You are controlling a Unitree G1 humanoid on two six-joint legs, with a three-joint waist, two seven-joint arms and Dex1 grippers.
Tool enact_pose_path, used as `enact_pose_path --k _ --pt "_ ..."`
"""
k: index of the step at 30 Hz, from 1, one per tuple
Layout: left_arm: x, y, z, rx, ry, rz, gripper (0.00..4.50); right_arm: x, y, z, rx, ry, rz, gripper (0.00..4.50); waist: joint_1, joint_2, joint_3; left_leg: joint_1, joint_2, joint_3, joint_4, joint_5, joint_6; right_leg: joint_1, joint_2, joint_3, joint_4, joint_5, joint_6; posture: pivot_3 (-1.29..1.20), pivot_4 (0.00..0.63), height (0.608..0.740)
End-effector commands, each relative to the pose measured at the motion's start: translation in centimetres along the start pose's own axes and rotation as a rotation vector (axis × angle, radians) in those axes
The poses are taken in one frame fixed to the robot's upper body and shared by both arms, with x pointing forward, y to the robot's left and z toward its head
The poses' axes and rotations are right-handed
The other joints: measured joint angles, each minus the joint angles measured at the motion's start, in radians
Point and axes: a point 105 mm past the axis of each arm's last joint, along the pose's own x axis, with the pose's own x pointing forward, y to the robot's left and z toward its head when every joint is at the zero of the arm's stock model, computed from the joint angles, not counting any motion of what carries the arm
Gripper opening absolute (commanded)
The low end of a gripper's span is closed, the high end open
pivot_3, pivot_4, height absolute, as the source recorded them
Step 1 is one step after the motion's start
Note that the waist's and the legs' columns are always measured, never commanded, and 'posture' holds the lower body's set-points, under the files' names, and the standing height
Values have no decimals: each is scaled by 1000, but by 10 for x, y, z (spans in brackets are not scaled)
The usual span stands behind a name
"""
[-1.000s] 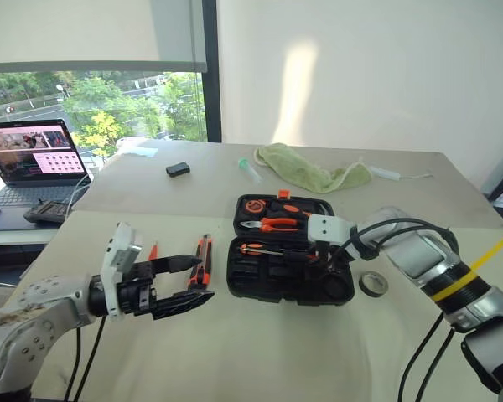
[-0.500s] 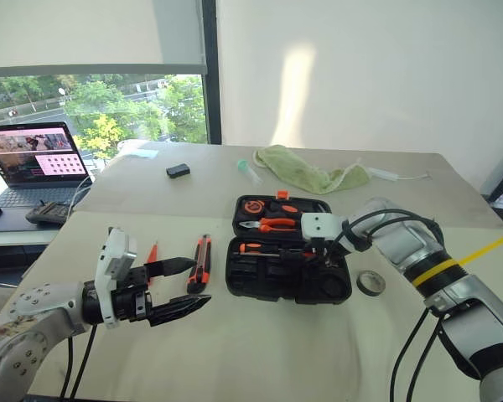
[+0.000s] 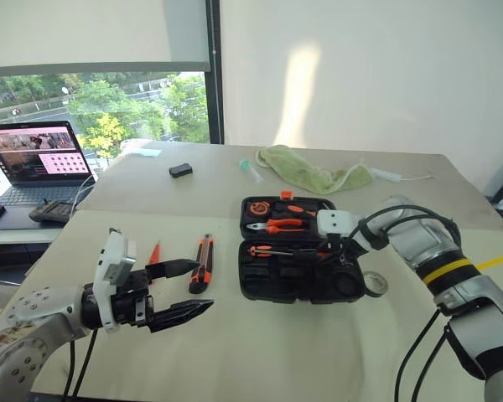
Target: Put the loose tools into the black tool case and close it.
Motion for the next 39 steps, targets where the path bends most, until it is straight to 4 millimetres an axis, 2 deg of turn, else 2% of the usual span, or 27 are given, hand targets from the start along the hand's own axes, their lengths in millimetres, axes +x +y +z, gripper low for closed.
enact_pose_path --k 1,10,21,34,39 --pt "1 -2 7 50 -9 -17 4500 -16 8 -3 -34 -8 58 996 0 0 0 -1 0 0 0 0 0 -1 0 0 0 0 0 0 150 740" --pt "-2 -2 4 46 -12 -11 4500 -22 -5 -12 -108 69 11 996 -21 0 0 0 2 1 -1 0 -2 -2 2 0 0 0 0 0 150 740" --pt "0 -7 3 49 -18 -4 4500 1 -22 -9 -117 94 -12 996 -40 0 0 2 4 1 -1 1 -3 -1 3 1 1 1 -2 0 150 740" --pt "2 -4 2 55 -16 22 4500 18 -19 -4 -199 108 59 996 -40 1 0 2 4 0 -4 1 -5 -2 3 1 2 0 -4 0 150 740" --pt "-2 -2 -1 56 -14 31 4500 13 -13 5 -229 70 96 996 -40 1 0 3 5 0 -4 0 -6 -2 4 1 2 0 -4 0 150 740"
